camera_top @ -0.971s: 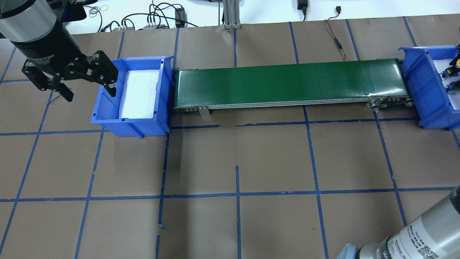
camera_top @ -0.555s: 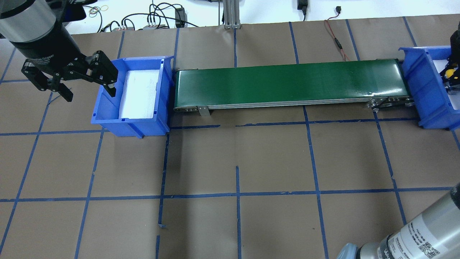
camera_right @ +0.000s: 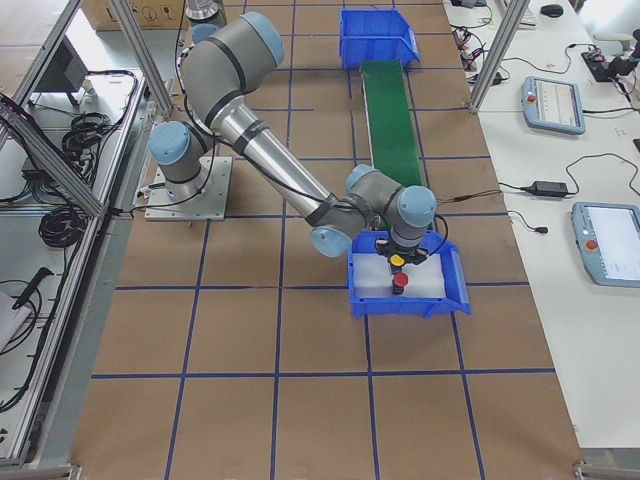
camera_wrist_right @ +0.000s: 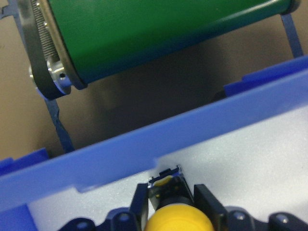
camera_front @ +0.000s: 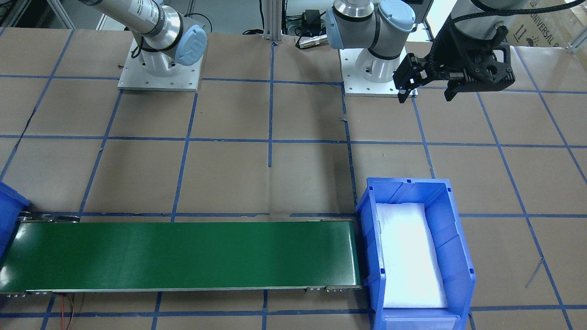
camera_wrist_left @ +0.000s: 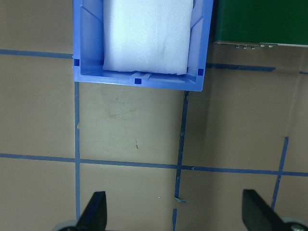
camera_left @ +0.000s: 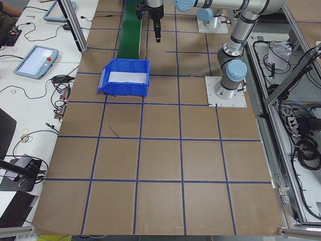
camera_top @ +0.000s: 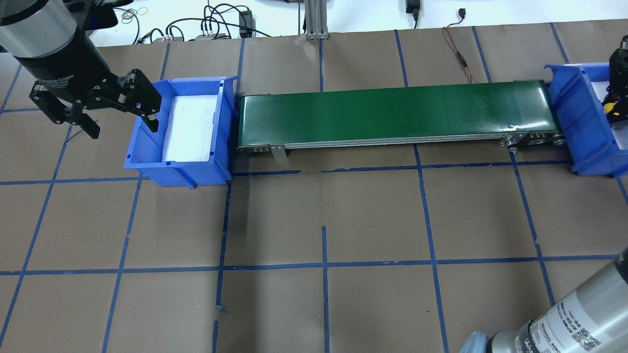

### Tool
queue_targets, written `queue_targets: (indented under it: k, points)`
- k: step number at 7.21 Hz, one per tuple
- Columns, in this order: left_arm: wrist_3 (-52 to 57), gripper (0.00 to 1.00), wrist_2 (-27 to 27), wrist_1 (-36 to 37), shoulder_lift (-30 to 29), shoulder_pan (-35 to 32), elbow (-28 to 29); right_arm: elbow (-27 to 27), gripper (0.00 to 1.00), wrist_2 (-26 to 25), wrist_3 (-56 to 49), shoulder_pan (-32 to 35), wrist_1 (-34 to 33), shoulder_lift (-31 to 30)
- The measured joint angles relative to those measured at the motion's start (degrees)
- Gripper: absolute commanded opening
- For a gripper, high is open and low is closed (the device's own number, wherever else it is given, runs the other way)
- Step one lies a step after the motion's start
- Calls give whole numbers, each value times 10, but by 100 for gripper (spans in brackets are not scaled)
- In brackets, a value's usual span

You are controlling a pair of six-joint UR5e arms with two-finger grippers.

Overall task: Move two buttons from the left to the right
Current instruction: 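Lower the yellow button beside the red button and open the right gripper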

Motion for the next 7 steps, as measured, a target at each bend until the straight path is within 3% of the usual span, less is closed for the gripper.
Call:
queue_targets:
  k: [4,7]
  points:
    - [0,100,0,0,0,0,0,16,100,-10,1,0,-1,-17]
    - [0,100,0,1,-1,0,0,10,100,-29,0,1,16,-83]
